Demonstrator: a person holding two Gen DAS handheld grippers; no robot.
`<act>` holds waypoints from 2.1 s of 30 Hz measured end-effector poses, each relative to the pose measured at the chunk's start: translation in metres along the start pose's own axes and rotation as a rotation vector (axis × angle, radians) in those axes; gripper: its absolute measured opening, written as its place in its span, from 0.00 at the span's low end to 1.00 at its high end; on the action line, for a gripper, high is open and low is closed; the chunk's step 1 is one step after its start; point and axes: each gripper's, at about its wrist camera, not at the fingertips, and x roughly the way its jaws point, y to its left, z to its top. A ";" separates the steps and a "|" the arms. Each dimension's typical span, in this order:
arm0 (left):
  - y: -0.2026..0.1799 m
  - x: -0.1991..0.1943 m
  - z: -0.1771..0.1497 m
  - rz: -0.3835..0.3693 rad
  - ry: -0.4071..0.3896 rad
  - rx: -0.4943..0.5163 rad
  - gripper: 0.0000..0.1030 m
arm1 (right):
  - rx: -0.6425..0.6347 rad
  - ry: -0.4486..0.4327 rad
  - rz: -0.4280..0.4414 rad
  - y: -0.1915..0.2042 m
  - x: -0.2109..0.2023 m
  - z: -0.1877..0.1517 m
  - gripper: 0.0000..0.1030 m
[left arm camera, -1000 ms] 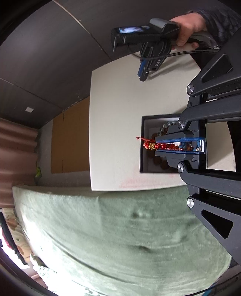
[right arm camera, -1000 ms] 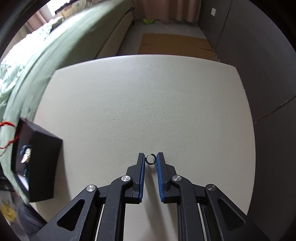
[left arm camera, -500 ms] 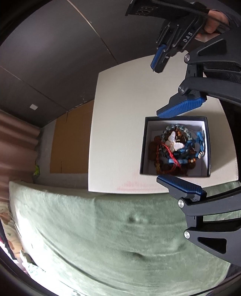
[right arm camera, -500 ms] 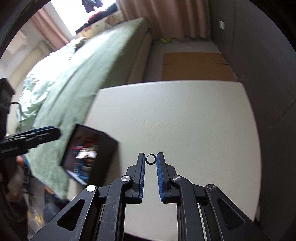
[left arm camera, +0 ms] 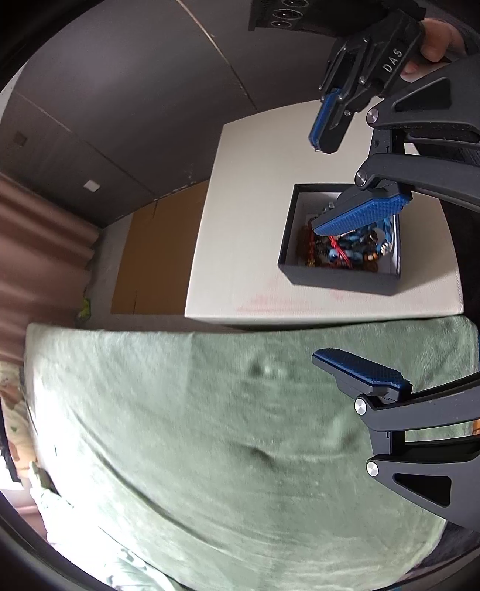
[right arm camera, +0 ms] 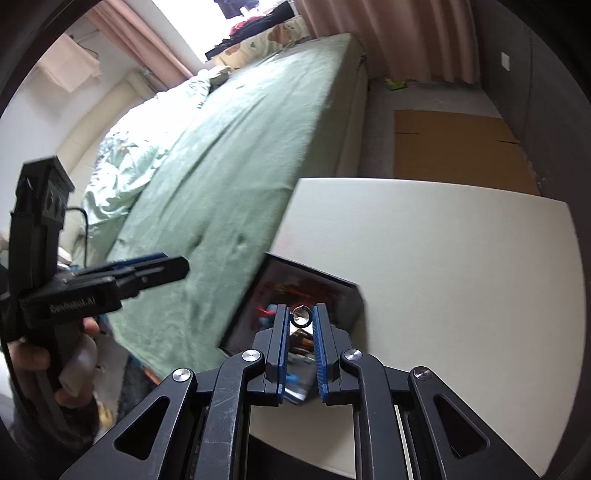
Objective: Organize jewelry
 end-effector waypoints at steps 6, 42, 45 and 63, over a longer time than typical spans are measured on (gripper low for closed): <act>0.015 -0.013 -0.006 -0.008 -0.031 -0.028 0.69 | 0.015 -0.024 0.002 0.013 0.002 0.004 0.57; -0.090 -0.100 -0.122 0.003 -0.356 0.191 0.97 | 0.199 -0.345 -0.178 -0.034 -0.158 -0.156 1.00; -0.096 -0.107 -0.137 0.012 -0.372 0.205 0.97 | 0.191 -0.362 -0.207 -0.030 -0.164 -0.168 1.00; -0.121 -0.145 -0.200 -0.036 -0.419 0.303 0.97 | 0.164 -0.434 -0.273 -0.010 -0.206 -0.227 1.00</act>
